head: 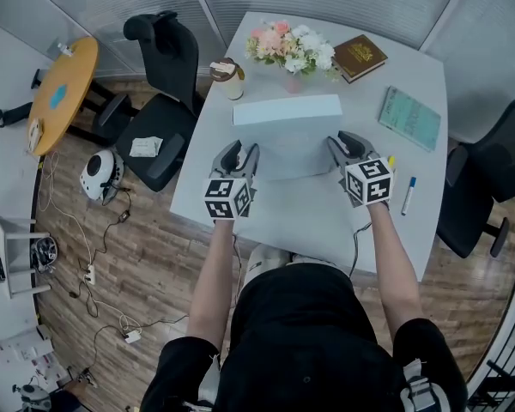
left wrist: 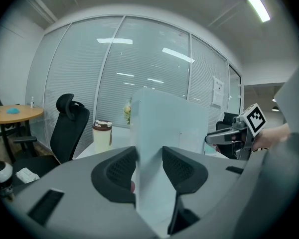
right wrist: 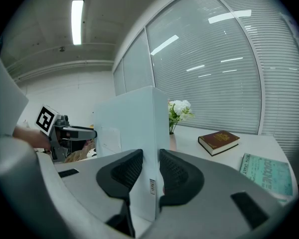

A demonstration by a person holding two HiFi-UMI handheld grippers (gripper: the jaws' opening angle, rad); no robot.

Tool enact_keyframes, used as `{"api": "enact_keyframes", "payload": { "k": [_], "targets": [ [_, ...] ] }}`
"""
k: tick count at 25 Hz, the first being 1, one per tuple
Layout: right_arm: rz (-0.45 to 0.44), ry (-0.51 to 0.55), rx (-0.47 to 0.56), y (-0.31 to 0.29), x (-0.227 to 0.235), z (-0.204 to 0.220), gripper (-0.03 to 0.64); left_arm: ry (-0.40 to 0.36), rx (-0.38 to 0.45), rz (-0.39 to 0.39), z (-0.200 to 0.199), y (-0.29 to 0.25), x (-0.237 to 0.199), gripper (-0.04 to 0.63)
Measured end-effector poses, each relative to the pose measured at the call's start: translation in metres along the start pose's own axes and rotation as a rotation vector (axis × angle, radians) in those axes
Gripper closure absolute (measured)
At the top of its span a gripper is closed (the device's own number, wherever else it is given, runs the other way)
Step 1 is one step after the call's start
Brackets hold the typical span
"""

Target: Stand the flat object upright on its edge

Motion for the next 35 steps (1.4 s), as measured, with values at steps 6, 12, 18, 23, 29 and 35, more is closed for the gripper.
{"api": "enact_keyframes", "payload": {
  "k": [6,12,18,23,29,35],
  "targets": [
    [-0.006,-0.010,-0.004,0.008,-0.002,0.003,0.489,0.006,0.004,0.005,0.004,0.006,0.005,0.413],
    [-0.013,-0.024,-0.003,0.013,-0.002,0.008,0.489,0.010,0.009,0.006,0.008,0.010,0.009,0.409],
    [-0.011,-0.034,-0.005,0.017,-0.005,0.009,0.489,0.033,0.020,0.008,0.011,0.015,0.012,0.408],
    [-0.008,-0.035,-0.005,0.021,-0.008,0.010,0.488,0.049,0.028,0.012,0.014,0.019,0.014,0.408],
    [-0.002,-0.038,-0.001,0.024,-0.006,0.016,0.495,0.052,0.037,0.010,0.019,0.020,0.017,0.408],
    [-0.005,-0.038,-0.002,0.028,-0.005,0.018,0.504,0.050,0.030,0.005,0.020,0.022,0.021,0.408]
  ]
}}
Point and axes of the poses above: the fingertips, and each gripper's own axes: y backward along the fingers, x to its right, z out of its underside, the point moved 9 cm from there along y, backward along the fingers, and after that the axes turned 7 degrees about z, right-handed, at the moved point
